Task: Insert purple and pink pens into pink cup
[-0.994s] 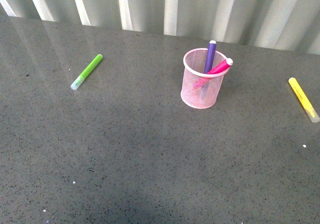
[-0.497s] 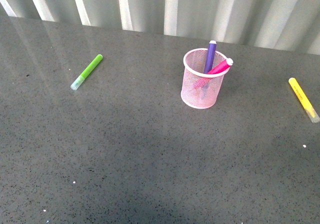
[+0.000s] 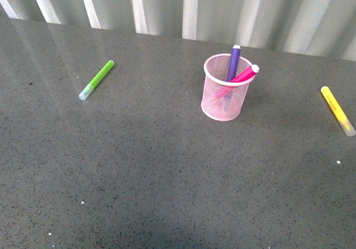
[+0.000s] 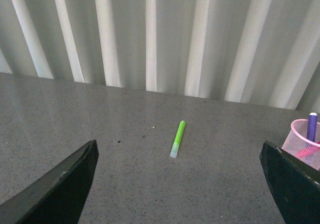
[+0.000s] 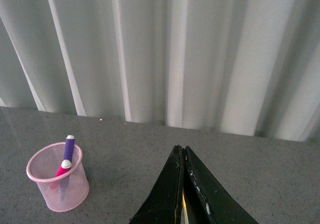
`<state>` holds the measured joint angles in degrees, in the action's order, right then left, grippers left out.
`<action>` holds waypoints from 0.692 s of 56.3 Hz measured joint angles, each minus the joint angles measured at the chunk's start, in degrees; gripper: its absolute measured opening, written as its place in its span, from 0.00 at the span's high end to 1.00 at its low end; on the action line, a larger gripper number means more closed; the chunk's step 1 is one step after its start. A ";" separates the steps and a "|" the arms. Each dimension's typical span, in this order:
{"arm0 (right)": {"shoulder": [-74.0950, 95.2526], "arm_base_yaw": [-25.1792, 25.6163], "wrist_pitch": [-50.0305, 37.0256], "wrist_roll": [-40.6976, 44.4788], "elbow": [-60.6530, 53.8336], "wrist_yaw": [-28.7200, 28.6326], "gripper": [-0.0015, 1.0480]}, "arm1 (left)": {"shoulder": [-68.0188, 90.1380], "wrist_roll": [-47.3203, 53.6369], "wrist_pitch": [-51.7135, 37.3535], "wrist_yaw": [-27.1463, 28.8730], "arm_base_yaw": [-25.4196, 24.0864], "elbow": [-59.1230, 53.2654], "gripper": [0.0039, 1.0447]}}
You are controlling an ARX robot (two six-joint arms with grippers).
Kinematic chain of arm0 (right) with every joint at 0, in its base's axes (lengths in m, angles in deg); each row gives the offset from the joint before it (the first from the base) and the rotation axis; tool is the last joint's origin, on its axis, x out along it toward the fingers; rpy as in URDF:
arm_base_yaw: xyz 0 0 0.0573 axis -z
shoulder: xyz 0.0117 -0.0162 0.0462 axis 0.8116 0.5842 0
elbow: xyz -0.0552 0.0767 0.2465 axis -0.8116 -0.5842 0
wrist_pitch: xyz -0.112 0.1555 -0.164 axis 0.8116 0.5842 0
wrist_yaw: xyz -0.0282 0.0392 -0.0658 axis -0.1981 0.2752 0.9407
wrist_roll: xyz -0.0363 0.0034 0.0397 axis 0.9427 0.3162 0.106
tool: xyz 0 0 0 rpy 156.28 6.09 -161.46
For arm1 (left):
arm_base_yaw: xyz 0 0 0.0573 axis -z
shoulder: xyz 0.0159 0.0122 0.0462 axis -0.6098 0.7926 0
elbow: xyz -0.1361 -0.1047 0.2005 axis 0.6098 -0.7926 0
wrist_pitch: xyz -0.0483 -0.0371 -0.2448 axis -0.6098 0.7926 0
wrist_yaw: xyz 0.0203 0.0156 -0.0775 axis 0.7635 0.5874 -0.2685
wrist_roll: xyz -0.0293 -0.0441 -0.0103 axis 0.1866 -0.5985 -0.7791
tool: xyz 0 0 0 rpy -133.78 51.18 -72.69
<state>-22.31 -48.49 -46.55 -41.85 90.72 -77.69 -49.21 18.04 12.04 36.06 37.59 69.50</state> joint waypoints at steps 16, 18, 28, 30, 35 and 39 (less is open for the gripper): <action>-9.27 -5.55 6.01 0.00 -3.19 5.27 0.97 | 0.00 0.11 0.00 -0.02 0.00 0.00 0.06; -10.56 -5.55 6.95 0.00 -3.52 5.44 0.97 | 0.00 0.11 0.00 0.00 0.00 0.00 0.06; -14.05 -5.57 7.65 -0.02 -5.09 5.49 0.97 | -0.02 0.11 0.00 -0.02 0.00 0.00 0.06; -15.10 -5.60 8.61 -0.02 -5.09 5.51 0.97 | 0.00 0.11 0.00 0.00 0.00 0.00 0.06; -17.97 -5.60 11.17 -0.07 -5.11 5.57 0.97 | 0.00 0.11 0.00 0.00 0.00 0.00 0.06; -20.31 -5.60 13.27 -0.07 -5.14 5.62 0.97 | -0.02 0.11 0.00 0.00 0.00 0.00 0.06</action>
<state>-42.62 -54.09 -33.28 -41.91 85.58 -72.08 -49.23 18.15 12.04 36.06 37.59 69.50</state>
